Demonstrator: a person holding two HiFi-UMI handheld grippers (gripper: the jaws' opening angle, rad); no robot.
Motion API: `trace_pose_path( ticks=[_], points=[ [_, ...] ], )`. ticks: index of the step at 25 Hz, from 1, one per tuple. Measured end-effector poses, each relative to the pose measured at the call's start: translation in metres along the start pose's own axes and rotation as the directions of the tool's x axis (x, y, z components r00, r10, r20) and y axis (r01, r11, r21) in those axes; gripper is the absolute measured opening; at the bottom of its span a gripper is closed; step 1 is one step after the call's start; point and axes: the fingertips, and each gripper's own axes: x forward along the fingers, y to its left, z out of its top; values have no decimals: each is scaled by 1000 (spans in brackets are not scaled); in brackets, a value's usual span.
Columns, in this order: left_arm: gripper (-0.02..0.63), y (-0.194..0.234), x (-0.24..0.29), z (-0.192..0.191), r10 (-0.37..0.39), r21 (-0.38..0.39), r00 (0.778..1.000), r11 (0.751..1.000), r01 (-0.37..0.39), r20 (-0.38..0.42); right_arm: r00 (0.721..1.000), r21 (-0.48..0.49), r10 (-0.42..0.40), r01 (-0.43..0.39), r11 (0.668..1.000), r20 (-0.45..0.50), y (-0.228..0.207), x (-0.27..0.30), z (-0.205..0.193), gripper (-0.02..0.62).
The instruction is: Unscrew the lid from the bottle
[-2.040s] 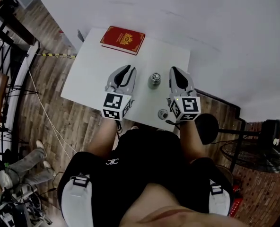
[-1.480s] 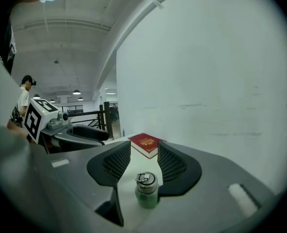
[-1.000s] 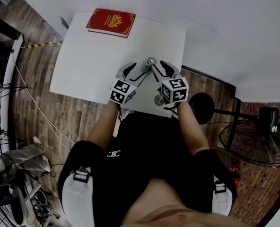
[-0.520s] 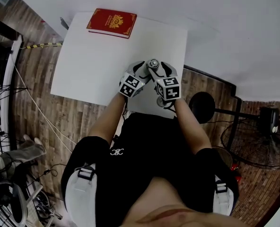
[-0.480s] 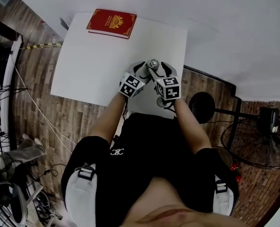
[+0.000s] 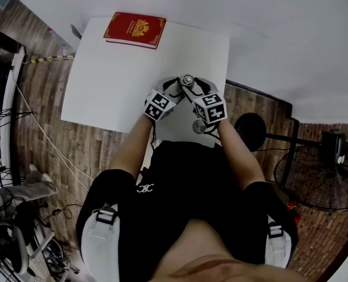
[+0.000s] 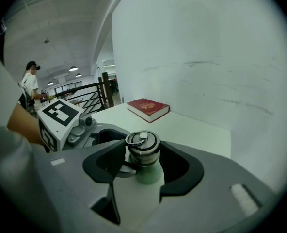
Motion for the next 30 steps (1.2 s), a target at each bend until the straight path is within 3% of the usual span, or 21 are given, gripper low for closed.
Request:
trace_pose_path(
  ticks=[3,5,8,12,14,15,17,20,23,26,28,30],
  points=[
    [318,1,2,0,-13,16,1000,1000,13,-4,992,-106,111,-117,987,-59,-1,2,-1,224],
    [318,2,2,-1,-27,34,999,999,27,-18,973,-215,195,-218,952,-121,0,5,-1,225],
    [318,1,2,-3,-41,51,999,998,43,-32,921,-373,300,-377,847,-250,1,3,-4,225],
    [316,1,2,-4,-51,70,998,996,54,-33,841,-543,294,-523,657,-454,-1,2,-6,199],
    [316,2,2,-4,-52,72,998,996,55,-33,816,-570,283,-560,601,-504,1,3,-4,199],
    [316,2,2,-4,-50,72,998,996,53,-34,812,-571,282,-565,595,-511,1,3,-4,201],
    [317,1,3,-4,-45,70,998,996,47,-35,817,-544,297,-557,628,-494,-1,-1,-2,199],
    [318,1,3,-3,-39,69,999,997,41,-35,838,-445,360,-528,724,-409,-1,-14,5,204],
    [318,1,2,-4,-33,71,999,997,36,-37,894,-326,378,-441,836,-240,3,-23,18,225],
    [318,1,1,-4,-31,73,999,997,34,-40,946,-158,323,-323,933,-25,6,-23,31,225],
    [318,2,2,-3,-31,75,999,997,34,-39,967,-78,243,-237,968,76,6,-15,36,225],
    [318,2,2,-4,-32,75,999,997,35,-40,983,-49,148,-143,988,112,6,-4,34,240]
  ],
)
